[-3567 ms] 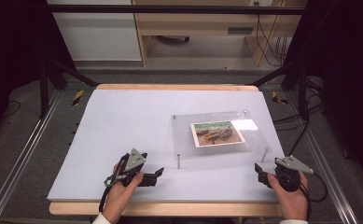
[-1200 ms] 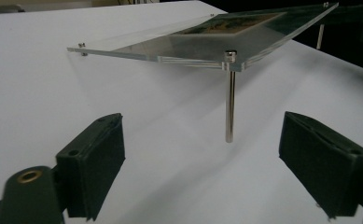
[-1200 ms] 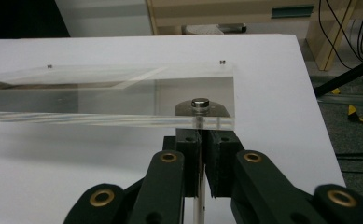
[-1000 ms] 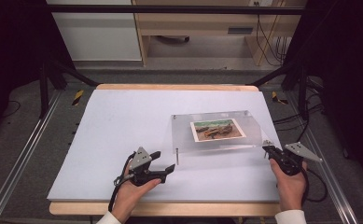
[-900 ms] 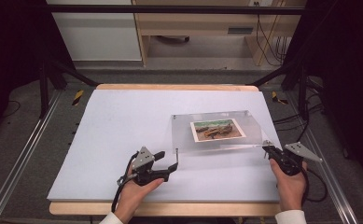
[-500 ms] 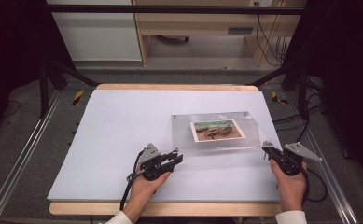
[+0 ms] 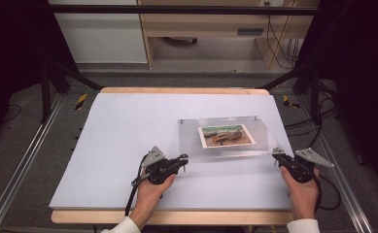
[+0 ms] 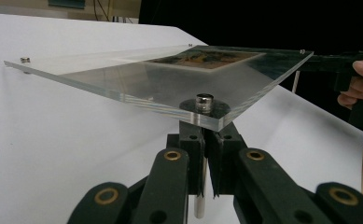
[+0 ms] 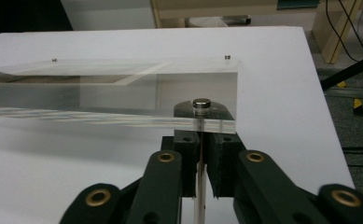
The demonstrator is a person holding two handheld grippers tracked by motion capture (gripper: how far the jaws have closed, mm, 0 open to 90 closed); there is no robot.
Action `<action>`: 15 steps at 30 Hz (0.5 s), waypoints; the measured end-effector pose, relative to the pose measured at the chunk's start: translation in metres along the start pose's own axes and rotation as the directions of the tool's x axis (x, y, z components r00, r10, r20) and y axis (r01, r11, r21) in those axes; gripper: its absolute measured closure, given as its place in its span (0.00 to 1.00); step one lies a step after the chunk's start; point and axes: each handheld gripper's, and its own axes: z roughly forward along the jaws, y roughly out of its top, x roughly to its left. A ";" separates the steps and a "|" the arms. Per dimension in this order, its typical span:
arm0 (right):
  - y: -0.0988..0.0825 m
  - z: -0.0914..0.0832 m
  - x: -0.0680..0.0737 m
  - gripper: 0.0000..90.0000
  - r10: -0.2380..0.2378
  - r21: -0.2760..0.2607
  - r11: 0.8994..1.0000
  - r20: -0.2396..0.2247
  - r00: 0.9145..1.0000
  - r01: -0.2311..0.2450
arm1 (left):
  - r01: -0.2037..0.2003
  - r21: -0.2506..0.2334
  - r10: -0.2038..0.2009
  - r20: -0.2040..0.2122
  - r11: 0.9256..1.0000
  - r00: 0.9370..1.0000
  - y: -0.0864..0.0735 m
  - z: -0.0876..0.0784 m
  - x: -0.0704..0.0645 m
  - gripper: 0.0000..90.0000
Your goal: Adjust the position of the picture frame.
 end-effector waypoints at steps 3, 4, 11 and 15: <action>0.000 0.002 0.003 0.84 -0.015 0.010 1.000 -0.004 1.000 0.015 | -0.009 0.006 0.009 -0.006 1.000 1.000 0.000 0.000 -0.001 0.94; 0.001 0.003 0.003 0.82 -0.030 0.010 1.000 -0.006 1.000 0.030 | -0.009 0.007 0.009 -0.007 1.000 1.000 0.001 0.000 -0.001 0.94; 0.002 0.001 -0.002 0.85 -0.035 -0.005 0.999 0.006 0.999 0.035 | -0.019 0.015 0.019 -0.008 1.000 1.000 0.002 0.000 -0.001 0.94; 0.002 0.002 -0.003 0.94 -0.015 -0.007 1.000 -0.016 1.000 0.015 | -0.027 0.022 0.027 -0.009 0.999 1.000 0.003 0.000 -0.001 0.94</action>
